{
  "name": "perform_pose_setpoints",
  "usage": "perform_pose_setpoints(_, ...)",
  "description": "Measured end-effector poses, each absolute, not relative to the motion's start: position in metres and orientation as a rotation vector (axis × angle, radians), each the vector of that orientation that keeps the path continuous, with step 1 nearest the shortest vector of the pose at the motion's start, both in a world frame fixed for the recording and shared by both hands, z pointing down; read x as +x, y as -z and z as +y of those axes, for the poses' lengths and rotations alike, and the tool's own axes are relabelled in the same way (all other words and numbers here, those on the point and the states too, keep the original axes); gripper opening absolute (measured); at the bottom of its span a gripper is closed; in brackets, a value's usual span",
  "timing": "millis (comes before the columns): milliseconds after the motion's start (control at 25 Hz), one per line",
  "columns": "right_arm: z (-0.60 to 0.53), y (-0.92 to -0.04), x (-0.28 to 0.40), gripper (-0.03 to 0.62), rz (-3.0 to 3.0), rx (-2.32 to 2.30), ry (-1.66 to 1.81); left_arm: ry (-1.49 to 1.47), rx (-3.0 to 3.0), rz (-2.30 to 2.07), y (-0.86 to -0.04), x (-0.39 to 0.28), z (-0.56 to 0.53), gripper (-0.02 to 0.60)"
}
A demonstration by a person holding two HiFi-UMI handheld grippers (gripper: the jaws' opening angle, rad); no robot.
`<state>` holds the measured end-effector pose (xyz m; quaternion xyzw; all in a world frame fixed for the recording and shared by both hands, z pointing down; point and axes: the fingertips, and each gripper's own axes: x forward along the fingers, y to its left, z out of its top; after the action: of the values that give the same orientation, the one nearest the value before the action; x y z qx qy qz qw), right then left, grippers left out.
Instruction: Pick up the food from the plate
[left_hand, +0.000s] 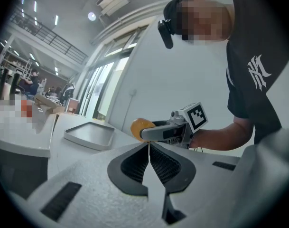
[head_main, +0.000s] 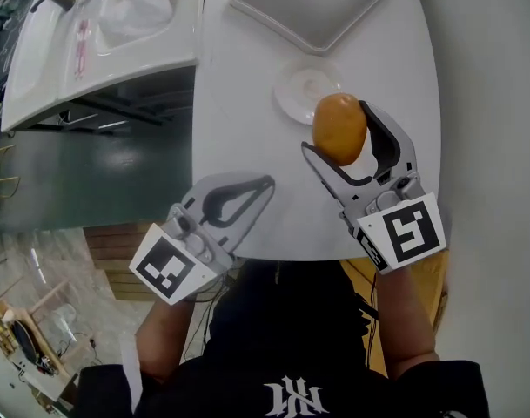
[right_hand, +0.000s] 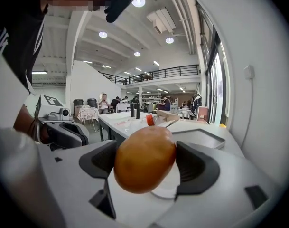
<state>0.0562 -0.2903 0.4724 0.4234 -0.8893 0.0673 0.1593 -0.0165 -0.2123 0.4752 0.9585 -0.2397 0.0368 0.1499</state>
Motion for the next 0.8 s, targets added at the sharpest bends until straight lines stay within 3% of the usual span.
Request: perform_pose_setpoints(800, -0.062, -0.322, 0.047, 0.382, -2.659, 1.348, 0.166, 0.138, 2.946, -0.603, -0.355, -0.045, -0.035, 0.012)
